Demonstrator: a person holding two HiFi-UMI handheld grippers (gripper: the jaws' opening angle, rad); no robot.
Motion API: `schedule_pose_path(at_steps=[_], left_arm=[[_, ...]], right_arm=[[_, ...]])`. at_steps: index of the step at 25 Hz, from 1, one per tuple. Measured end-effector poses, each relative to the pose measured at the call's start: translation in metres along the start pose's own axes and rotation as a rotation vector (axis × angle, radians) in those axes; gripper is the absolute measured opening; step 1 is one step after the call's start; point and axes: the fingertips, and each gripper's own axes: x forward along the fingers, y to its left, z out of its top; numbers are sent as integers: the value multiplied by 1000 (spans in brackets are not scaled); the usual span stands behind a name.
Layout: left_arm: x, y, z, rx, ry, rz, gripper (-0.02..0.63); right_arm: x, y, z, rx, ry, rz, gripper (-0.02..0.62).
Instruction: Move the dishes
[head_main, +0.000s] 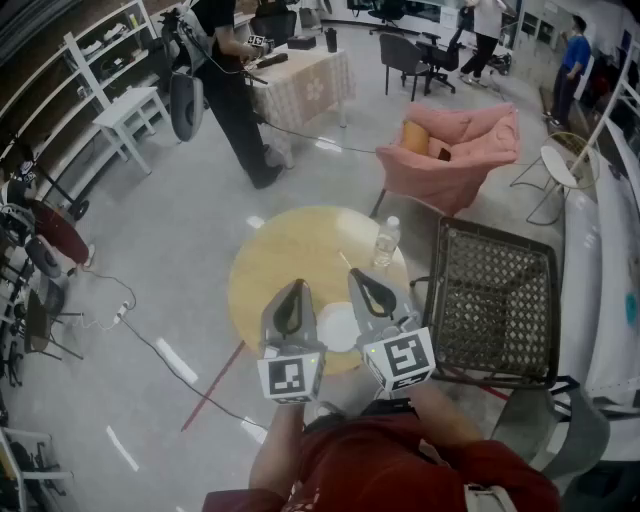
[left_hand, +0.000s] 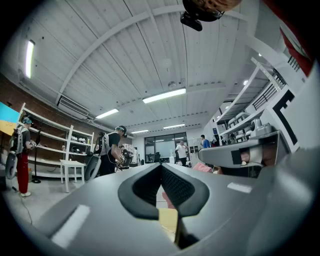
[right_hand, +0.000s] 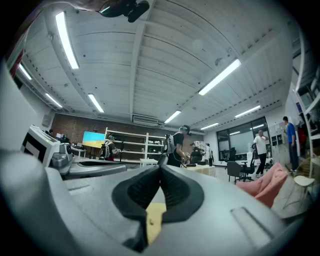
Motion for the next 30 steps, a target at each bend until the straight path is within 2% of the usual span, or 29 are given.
schedule_pose_path(at_steps=[8,17,23,30], left_arm=[[8,-5,-4,32,-9,-5,8],[14,-3,-14,54,37,39,8],[19,-12,-19,66,50,86,8],[23,-26,-11,88,43,177,8]], right_arm=[[3,-10,-4,4,-6,-4,3],[8,-19,-14,44,4,20,3],[11,-30,-18,82,-14,73,3],[9,-45,-26,100,-6,146,3]])
